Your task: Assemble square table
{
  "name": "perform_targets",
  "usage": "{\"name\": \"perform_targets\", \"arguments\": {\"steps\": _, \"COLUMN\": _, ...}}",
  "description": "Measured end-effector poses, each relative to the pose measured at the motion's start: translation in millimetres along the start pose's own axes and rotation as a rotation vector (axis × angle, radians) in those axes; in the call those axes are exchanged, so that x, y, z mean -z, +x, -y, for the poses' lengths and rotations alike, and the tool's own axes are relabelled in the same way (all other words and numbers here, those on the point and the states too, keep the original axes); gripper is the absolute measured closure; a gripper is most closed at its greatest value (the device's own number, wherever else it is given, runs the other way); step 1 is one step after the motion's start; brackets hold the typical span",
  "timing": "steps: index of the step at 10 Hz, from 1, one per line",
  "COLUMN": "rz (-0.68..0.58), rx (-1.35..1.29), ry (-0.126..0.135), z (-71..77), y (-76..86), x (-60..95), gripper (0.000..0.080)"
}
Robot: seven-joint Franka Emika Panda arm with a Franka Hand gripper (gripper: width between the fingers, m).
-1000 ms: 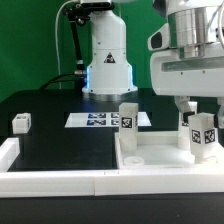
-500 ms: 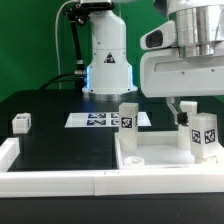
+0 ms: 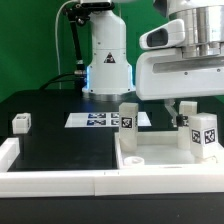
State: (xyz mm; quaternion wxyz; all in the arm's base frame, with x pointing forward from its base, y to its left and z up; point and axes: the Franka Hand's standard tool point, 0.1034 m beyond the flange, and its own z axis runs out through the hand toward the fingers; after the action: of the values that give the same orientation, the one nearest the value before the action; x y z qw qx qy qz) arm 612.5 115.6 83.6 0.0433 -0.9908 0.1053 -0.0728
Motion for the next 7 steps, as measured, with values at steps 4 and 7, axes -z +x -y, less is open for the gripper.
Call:
{"name": "perform_targets", "arguments": {"steps": 4, "rz": -0.001, "rx": 0.267, "ry": -0.024, "z": -2.1, "y": 0.8, "x": 0.1, "gripper": 0.0151}}
{"name": "perform_targets", "arguments": {"steps": 7, "rz": -0.001, "rx": 0.348, "ry": -0.031, "z": -2.3, "y": 0.8, "x": 0.0, "gripper": 0.0178}}
